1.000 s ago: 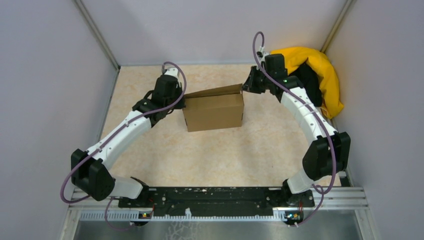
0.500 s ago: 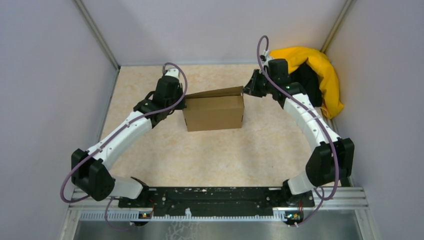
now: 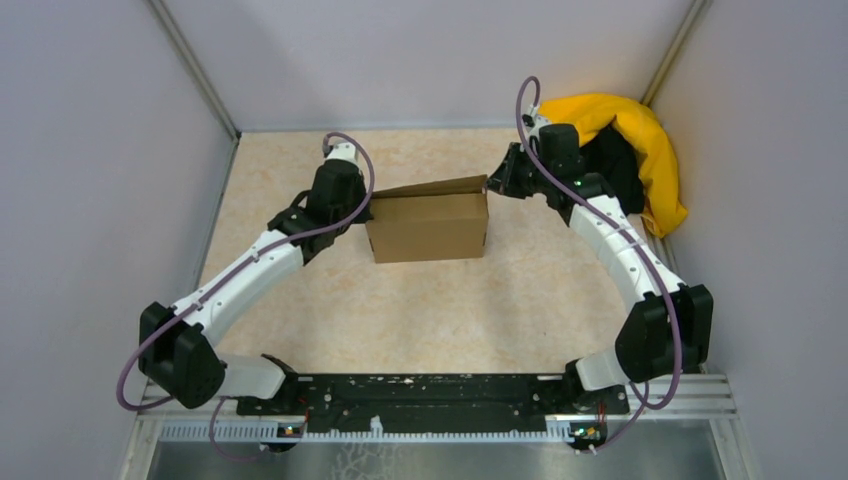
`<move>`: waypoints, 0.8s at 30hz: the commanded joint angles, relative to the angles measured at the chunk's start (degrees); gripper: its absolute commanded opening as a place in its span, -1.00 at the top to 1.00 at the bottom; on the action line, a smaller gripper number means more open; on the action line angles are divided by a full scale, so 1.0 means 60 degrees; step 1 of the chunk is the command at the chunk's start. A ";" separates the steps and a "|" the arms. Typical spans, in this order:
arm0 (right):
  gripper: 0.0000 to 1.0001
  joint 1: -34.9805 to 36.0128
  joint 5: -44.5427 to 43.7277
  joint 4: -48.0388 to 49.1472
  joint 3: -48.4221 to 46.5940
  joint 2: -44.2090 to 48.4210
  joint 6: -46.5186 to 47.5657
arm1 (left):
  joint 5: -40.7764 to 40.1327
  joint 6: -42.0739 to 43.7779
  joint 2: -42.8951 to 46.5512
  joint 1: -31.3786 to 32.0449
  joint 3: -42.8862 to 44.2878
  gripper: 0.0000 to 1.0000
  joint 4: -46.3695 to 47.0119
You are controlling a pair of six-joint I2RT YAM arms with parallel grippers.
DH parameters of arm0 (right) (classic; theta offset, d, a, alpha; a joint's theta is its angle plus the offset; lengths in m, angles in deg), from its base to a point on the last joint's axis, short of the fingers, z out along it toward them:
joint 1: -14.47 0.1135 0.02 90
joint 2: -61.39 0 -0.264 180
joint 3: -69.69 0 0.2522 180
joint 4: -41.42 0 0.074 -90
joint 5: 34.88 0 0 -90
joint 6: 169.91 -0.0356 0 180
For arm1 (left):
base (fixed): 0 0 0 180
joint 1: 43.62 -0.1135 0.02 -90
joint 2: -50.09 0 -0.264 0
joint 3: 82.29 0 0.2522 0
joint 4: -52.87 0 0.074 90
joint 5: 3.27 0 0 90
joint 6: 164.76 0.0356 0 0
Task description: Fold the paper box
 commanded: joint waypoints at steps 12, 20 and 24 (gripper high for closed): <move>1.00 0.0322 0.0976 0.0152 0.0048 0.0002 -0.0019 | 0.0511 -0.0350 0.0087 0.0434 -0.0823 0.80 0.0694; 1.00 0.0320 0.0939 -0.0440 -0.0277 -0.0138 0.0421 | 0.0309 -0.0025 0.0117 0.0440 -0.1148 0.81 0.0820; 0.90 0.0333 0.1179 -0.0920 -0.0681 -0.0282 0.0662 | 0.0289 -0.0017 0.0124 0.0447 -0.1177 0.81 0.0777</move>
